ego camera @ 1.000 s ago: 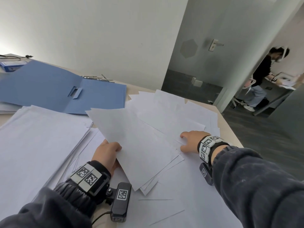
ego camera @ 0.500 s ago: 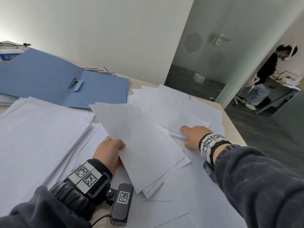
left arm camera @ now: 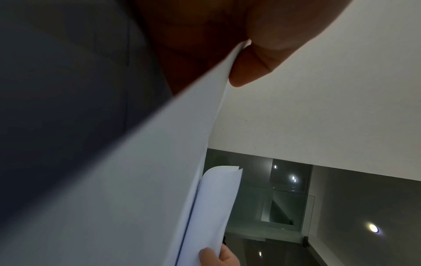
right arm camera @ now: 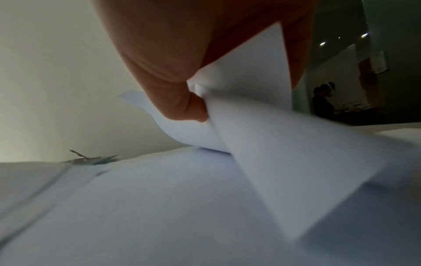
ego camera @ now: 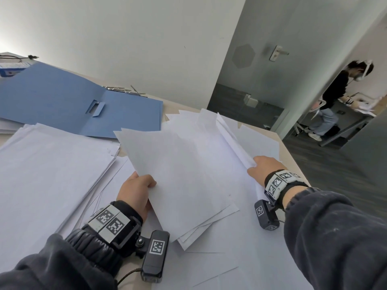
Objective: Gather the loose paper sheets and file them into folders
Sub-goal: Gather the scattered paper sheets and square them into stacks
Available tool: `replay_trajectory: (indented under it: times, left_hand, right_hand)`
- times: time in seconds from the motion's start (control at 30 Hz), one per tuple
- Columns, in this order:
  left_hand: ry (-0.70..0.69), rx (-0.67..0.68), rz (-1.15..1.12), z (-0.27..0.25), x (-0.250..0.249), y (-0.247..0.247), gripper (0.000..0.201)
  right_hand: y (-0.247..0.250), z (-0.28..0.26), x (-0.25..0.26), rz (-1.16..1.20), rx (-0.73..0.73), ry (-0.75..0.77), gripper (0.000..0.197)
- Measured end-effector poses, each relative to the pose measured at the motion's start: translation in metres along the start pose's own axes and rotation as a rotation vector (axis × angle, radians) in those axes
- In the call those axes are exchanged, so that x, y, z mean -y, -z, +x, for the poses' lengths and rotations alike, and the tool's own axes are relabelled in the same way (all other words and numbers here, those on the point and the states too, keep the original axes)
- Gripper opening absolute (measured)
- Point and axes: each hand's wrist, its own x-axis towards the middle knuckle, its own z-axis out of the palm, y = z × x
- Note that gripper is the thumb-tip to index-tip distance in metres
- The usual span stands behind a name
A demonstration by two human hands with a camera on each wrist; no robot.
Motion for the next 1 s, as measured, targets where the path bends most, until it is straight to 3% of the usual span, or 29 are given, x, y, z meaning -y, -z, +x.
replay_trajectory:
  times: [0.27, 0.4, 0.53, 0.6, 0.7, 0.83, 1.0]
  left_hand:
    - [0.022, 0.146, 0.017, 0.001, 0.004, 0.000, 0.022]
    - [0.038, 0.349, 0.153, -0.006, 0.001, -0.002, 0.043]
    - [-0.003, 0.277, 0.228, -0.004, 0.001, -0.002, 0.034]
    - [-0.016, 0.241, 0.290, 0.000, 0.002, 0.002, 0.041]
    - [-0.016, 0.221, 0.315, 0.005, 0.004, 0.007, 0.049]
    - [-0.058, 0.280, 0.364, -0.003, 0.001, 0.006, 0.050]
    - [-0.140, 0.362, 0.386, -0.022, -0.001, 0.000, 0.049]
  right_hand:
    - [0.003, -0.075, 0.081, 0.167, 0.102, 0.282, 0.022]
    - [-0.006, -0.111, 0.122, 0.138, 0.144, 0.411, 0.026]
    - [-0.022, -0.131, 0.134, 0.130, 0.183, 0.503, 0.043]
    - [-0.024, -0.135, 0.128, 0.182, 0.209, 0.511, 0.049]
    - [-0.023, -0.132, 0.102, 0.320, 0.221, 0.435, 0.050]
    - [-0.026, -0.119, 0.054, 0.571, 0.122, 0.250, 0.056]
    - [-0.041, -0.108, 0.013, 1.027, 0.113, -0.010, 0.092]
